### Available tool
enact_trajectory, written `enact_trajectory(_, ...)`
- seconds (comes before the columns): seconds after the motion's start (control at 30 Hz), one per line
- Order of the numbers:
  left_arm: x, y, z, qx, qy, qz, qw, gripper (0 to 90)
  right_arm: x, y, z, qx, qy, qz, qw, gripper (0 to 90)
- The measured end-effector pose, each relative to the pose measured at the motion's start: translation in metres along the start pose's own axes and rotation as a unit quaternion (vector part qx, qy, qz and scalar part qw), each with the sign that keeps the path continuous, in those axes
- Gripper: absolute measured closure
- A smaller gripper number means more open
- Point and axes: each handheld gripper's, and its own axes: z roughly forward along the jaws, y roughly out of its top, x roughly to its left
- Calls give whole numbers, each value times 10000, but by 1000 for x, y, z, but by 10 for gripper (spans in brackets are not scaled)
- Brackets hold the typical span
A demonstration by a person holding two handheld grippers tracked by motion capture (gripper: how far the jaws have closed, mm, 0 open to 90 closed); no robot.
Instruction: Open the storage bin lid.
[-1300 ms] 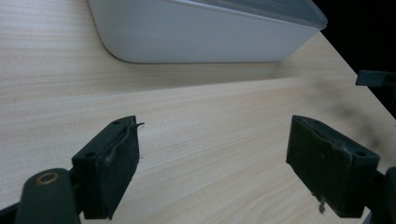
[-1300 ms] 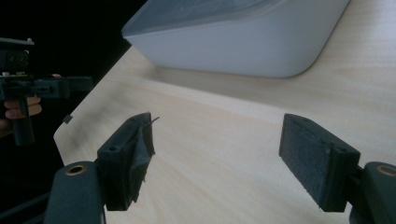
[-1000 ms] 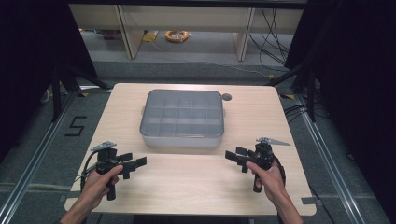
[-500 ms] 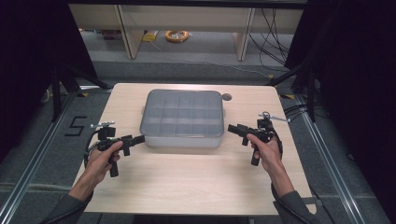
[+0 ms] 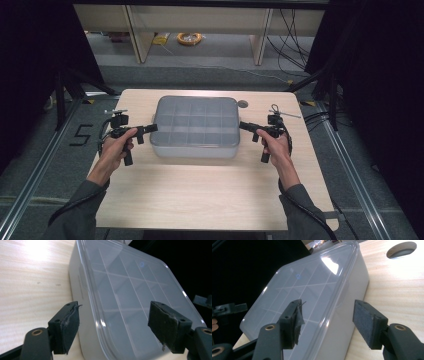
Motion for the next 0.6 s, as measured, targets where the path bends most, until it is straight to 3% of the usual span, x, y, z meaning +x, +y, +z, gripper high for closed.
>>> enact_trajectory(0.03, 1, 2, 3, 0, 28, -28, 10000, 251, 1, 1, 2, 32, -7, 80, 10000, 425)
enact_trajectory(0.07, 1, 2, 3, 0, 28, -28, 10000, 254, 0, 2, 5, 9, -9, -21, 10000, 427)
enact_trajectory(0.13, 2, 6, 12, 65, 121, -11, 9999, 254, 1, 3, 8, 95, -14, 166, 9998, 428)
enact_trajectory(0.2, 2, 8, 17, 73, 212, 29, 9997, 256, -5, 4, 14, -45, -67, -228, 9997, 435)
enact_trajectory(0.23, 2, 10, 19, 90, 259, 36, 9996, 256, -6, 5, 16, -16, -131, -311, 9994, 436)
enact_trajectory(0.43, 2, 15, 32, 173, 346, 17, 9992, 250, -2, 8, 25, 52, -348, -478, 9982, 442)
enact_trajectory(0.5, 1, 16, 36, 161, 411, -35, 9990, 248, 1, 9, 27, 103, -375, -371, 9986, 450)
enact_trajectory(0.57, 3, 17, 39, 179, 419, 46, 9989, 248, 1, 10, 31, 89, -417, -454, 9981, 453)
enact_trajectory(0.6, 3, 18, 41, 178, 418, -9, 9990, 248, 4, 10, 30, 192, -400, -280, 9986, 455)
